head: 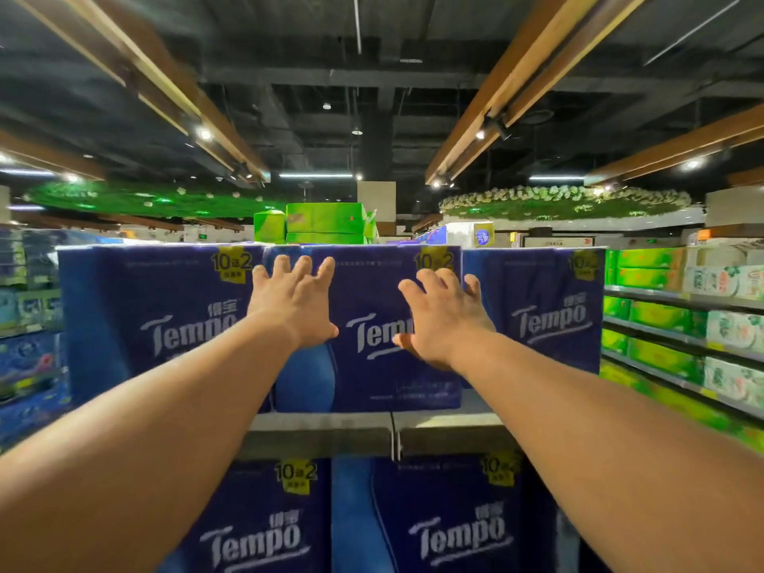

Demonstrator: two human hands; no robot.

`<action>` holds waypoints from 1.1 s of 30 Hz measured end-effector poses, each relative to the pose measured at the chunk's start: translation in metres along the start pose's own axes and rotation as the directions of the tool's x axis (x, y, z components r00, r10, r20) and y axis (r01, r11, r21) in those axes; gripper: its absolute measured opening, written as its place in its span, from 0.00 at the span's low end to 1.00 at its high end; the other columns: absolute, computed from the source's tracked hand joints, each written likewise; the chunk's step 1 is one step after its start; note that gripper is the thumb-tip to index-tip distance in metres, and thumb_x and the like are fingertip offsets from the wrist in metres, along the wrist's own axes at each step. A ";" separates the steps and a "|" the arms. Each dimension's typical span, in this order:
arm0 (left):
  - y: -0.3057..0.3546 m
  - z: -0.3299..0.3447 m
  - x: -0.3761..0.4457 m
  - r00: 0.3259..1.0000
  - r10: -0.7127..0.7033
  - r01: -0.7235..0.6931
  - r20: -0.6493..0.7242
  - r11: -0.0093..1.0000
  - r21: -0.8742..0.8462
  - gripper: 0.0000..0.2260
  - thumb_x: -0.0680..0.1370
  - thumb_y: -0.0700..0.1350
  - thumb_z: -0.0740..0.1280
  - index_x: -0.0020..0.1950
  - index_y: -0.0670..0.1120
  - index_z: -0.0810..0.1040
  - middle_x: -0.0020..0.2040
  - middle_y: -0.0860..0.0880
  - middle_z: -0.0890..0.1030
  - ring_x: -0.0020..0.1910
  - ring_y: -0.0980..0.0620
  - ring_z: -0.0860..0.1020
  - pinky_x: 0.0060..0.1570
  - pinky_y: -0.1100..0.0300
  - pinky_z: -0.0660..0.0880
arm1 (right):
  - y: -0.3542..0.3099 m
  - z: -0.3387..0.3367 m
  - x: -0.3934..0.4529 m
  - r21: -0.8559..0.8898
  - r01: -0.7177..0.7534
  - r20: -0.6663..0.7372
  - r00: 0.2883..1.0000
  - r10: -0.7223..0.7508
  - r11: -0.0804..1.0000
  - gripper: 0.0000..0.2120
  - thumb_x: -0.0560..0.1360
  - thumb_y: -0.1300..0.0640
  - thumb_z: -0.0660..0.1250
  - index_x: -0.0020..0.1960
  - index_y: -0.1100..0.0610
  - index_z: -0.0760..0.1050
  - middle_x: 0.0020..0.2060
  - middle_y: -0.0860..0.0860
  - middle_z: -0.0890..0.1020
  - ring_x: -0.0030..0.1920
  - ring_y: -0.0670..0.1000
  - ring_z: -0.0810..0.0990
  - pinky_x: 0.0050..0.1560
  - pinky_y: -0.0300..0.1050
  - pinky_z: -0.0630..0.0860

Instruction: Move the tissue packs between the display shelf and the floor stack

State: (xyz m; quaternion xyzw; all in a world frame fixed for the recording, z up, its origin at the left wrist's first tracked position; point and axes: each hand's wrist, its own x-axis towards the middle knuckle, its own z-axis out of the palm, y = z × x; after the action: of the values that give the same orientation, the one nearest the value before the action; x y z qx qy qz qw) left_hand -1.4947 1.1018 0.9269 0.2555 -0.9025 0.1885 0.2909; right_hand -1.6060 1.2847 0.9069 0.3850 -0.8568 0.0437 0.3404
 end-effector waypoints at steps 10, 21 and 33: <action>0.046 -0.060 -0.212 0.986 0.060 -0.056 0.155 0.998 -0.036 0.46 0.71 0.67 0.69 0.81 0.53 0.49 0.76 0.49 0.64 0.75 0.42 0.59 0.70 0.42 0.62 | 0.002 -0.064 -0.223 0.097 -0.121 0.187 0.977 0.101 0.988 0.30 0.77 0.38 0.63 0.74 0.49 0.62 0.72 0.52 0.65 0.72 0.58 0.62 0.70 0.62 0.59; 0.063 -0.088 -0.405 0.931 0.210 -0.182 0.299 0.976 -0.116 0.46 0.73 0.67 0.68 0.81 0.52 0.49 0.76 0.48 0.64 0.75 0.42 0.60 0.70 0.41 0.63 | -0.046 -0.111 -0.419 0.069 -0.272 0.355 0.906 0.231 0.960 0.29 0.77 0.37 0.63 0.73 0.49 0.62 0.72 0.52 0.66 0.71 0.58 0.63 0.69 0.62 0.60; 0.038 -0.046 -0.662 0.728 0.275 -0.173 0.628 0.960 -0.220 0.44 0.73 0.67 0.66 0.82 0.51 0.50 0.75 0.48 0.65 0.74 0.42 0.62 0.71 0.41 0.62 | -0.186 -0.087 -0.663 0.092 -0.289 0.712 0.688 0.140 0.953 0.29 0.76 0.38 0.64 0.72 0.49 0.62 0.70 0.52 0.66 0.70 0.59 0.64 0.70 0.64 0.60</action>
State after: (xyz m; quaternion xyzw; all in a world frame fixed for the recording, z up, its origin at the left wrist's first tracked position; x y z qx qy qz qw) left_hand -1.0335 1.3868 0.5431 0.1720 -0.9823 0.0549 -0.0492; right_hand -1.1170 1.6018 0.5292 0.3013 -0.9517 0.0196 -0.0555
